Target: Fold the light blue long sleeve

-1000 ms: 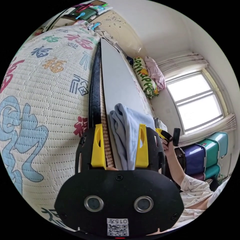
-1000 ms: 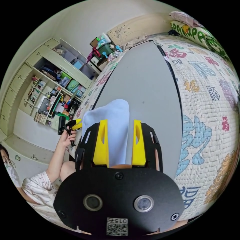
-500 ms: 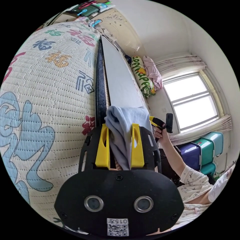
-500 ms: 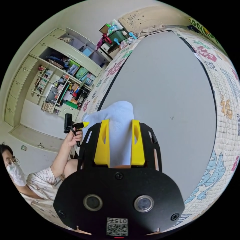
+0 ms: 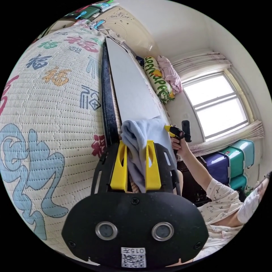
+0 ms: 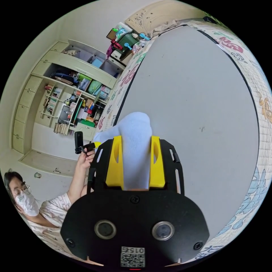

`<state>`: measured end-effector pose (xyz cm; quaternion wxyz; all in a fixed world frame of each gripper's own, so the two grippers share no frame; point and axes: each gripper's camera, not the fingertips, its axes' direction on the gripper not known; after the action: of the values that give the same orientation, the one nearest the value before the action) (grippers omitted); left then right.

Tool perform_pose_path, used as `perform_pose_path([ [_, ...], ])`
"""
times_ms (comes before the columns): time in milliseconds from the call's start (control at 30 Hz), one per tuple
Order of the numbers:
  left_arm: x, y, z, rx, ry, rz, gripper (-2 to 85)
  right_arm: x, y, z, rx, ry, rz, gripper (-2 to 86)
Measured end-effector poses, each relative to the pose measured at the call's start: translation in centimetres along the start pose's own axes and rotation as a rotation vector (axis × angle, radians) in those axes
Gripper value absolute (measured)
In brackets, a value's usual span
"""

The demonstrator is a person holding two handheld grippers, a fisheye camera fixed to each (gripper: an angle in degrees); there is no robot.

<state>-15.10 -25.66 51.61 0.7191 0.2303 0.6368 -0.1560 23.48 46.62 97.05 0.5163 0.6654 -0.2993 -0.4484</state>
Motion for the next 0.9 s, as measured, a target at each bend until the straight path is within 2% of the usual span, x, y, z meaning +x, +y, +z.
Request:
perform_pose_path([
  [167,6.8,-3.3,-1.6,0.036,0.003,0.122,8.5,-5.7,5.8,0.7,0.1,-0.007,-0.088,11.4],
  [367,26.7,-4.7,-4.8,0.196,0.028,0.484,8.3,-11.0,19.0,-7.6,0.42,-0.13,-0.243,10.9],
  [500,43.0,-6.3,-3.3,0.253,0.128,0.711,8.0,-11.8,28.0,-13.9,0.611,-0.163,-0.313,10.7],
  [600,55.3,-8.5,0.7,0.228,0.13,0.866,8.0,-11.4,34.7,-18.9,0.756,-0.09,-0.36,10.7],
  [700,66.1,-11.1,6.6,0.214,0.138,0.993,8.1,-11.3,39.7,-23.4,0.859,0.097,-0.385,10.7],
  [900,80.2,-19.4,23.0,0.151,0.36,1.018,8.0,-8.9,44.0,-30.2,0.932,0.531,-0.364,10.8],
])
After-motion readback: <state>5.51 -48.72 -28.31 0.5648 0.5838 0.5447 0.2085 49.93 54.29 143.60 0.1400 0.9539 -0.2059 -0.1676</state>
